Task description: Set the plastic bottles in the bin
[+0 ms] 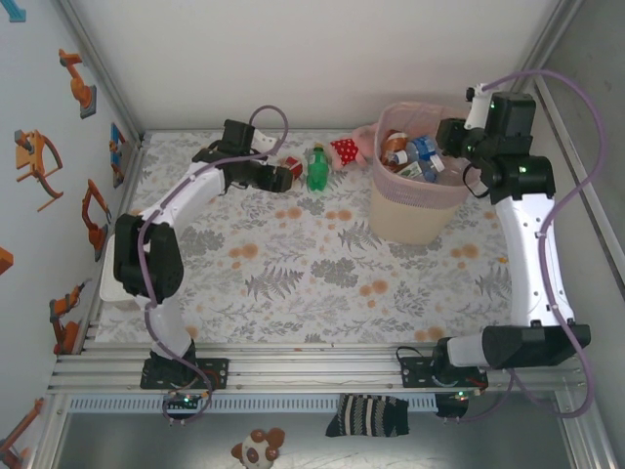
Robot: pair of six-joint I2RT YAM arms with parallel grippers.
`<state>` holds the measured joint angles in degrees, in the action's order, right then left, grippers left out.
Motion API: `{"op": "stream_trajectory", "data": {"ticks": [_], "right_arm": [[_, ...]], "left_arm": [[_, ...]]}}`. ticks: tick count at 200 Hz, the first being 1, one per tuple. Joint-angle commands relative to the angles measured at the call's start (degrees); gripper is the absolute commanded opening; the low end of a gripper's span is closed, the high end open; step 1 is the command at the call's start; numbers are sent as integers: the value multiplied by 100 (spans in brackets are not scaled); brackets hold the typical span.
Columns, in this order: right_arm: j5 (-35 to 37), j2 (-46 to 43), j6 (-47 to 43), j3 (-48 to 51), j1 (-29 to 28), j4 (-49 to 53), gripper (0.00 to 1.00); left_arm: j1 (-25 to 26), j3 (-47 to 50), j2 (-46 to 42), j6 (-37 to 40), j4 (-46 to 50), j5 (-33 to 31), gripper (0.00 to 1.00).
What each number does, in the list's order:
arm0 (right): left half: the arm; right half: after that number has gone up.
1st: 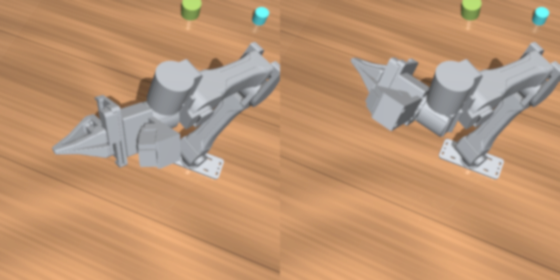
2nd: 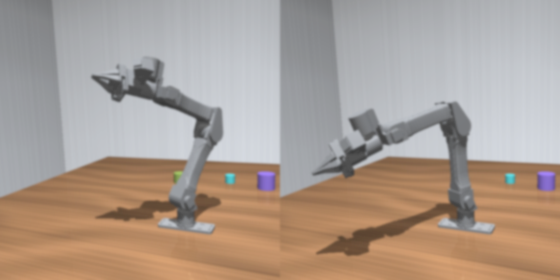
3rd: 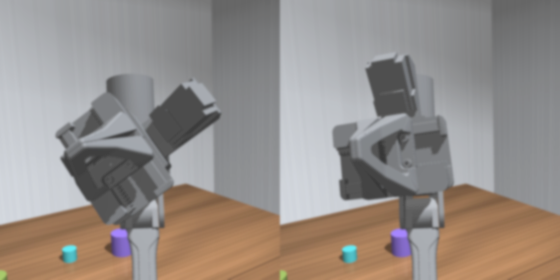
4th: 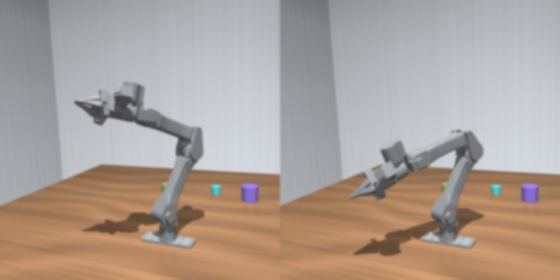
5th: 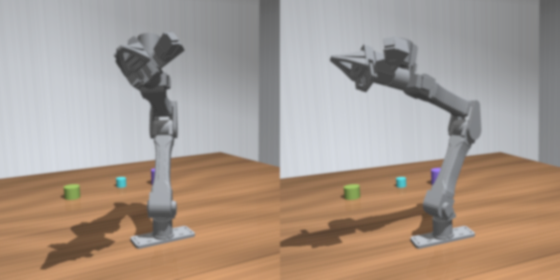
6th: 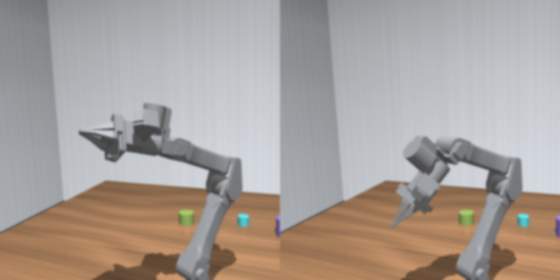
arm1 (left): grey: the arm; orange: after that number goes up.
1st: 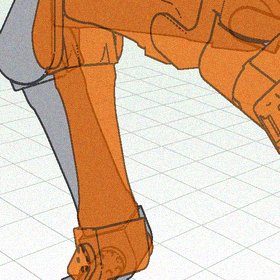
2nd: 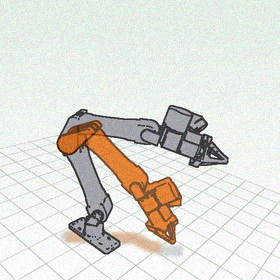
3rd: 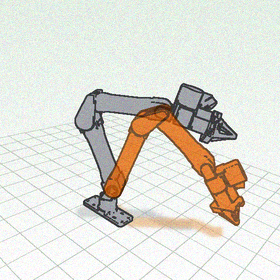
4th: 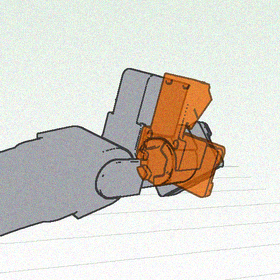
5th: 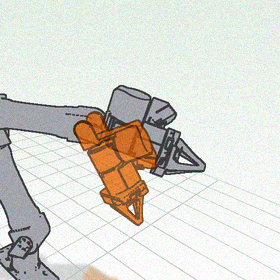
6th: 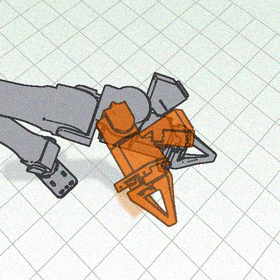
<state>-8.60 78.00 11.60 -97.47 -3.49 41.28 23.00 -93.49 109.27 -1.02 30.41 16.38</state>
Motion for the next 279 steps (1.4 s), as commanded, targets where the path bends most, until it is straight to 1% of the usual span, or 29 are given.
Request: {"op": "stream_trajectory", "data": {"ticks": [1,29,62,86,121,163,208,234,259,279], "right_arm": [[-47,-271,115,142,28,151,25],[-60,-450,150,246,32,230,25],[16,-582,135,237,31,304,25],[-8,-619,166,254,30,327,25],[-1,-680,173,331,28,335,25],[69,-819,146,458,30,331,25],[69,-882,128,492,32,348,25],[45,-913,146,469,32,334,25],[-23,-969,210,474,32,293,25],[-144,-1039,327,537,28,203,25]], "left_arm": [[-78,-563,454,364,512,-184,76],[-106,-1146,1078,678,896,-400,76],[-133,-1377,1556,895,1046,-717,74],[-145,-1435,1843,910,925,-741,73],[-147,-1777,2319,961,962,-654,70],[-166,-1965,2601,989,1015,-709,60],[-177,-2024,2669,945,1032,-680,44],[-175,-1917,2574,937,1040,-628,35],[-174,-1719,2393,904,1013,-578,29],[-173,-1444,2125,795,887,-447,27]]}}
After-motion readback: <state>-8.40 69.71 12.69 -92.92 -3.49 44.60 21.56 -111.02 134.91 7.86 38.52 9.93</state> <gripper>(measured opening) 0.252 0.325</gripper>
